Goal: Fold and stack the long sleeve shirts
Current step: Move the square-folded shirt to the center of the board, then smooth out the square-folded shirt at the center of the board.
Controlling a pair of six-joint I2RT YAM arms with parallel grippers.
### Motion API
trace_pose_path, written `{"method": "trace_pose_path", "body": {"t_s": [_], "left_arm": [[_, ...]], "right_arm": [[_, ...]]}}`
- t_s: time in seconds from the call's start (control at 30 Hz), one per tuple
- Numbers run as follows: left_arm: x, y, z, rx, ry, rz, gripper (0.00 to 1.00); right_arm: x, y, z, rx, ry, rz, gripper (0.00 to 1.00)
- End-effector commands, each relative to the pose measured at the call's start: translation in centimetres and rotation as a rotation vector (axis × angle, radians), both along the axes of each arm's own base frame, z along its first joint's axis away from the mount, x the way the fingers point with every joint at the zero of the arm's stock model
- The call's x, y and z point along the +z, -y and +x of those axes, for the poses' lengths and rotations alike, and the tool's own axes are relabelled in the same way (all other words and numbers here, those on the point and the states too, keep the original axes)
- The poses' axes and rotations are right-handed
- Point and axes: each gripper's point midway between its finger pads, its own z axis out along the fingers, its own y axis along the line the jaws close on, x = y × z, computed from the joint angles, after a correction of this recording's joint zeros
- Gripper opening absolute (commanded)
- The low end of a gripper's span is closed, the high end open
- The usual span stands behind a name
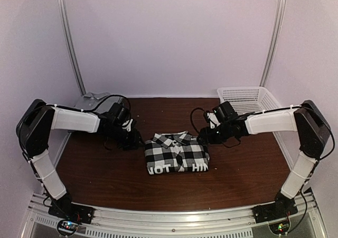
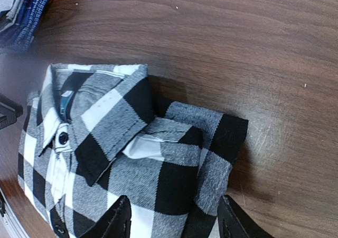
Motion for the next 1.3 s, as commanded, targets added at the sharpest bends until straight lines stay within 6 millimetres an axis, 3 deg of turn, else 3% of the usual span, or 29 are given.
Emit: {"method": "trace_pose_path", "body": {"t_s": [0.0, 0.4, 0.77, 0.97, 1.13, 1.27], "left_arm": [[0.8, 2.0, 1.8, -0.037, 0.051, -0.084, 0.44], [0.2, 3.6, 2.9, -0.054, 0.034, -0.136, 0.38], [0.0, 4.3, 2.7, -0.076, 0.021, -0.163, 0.17], [0.8, 4.7, 2.9, -0.097, 0.037, -0.171, 0.00], [2.2, 5.5, 3.1, -0.131, 0.071, -0.180, 0.00], [3.8, 6.3, 3.4, -0.154, 0.105, -0.194, 0.00]], "right_arm": [[0.1, -1.0, 1.9, 0.009, 0.022, 0.034, 0.57], [-1.6, -1.7, 3.2, 0.004, -0.003, 0.012, 0.55], [-3.1, -2.3, 3.1, 0.025, -0.039, 0.017, 0.49], [-1.3, -2.5, 3.1, 0.024, -0.012, 0.041, 0.27], [0.8, -2.4, 2.9, 0.027, 0.018, 0.052, 0.06], [2.4, -2.0, 2.4, 0.023, 0.047, 0.061, 0.00]]}}
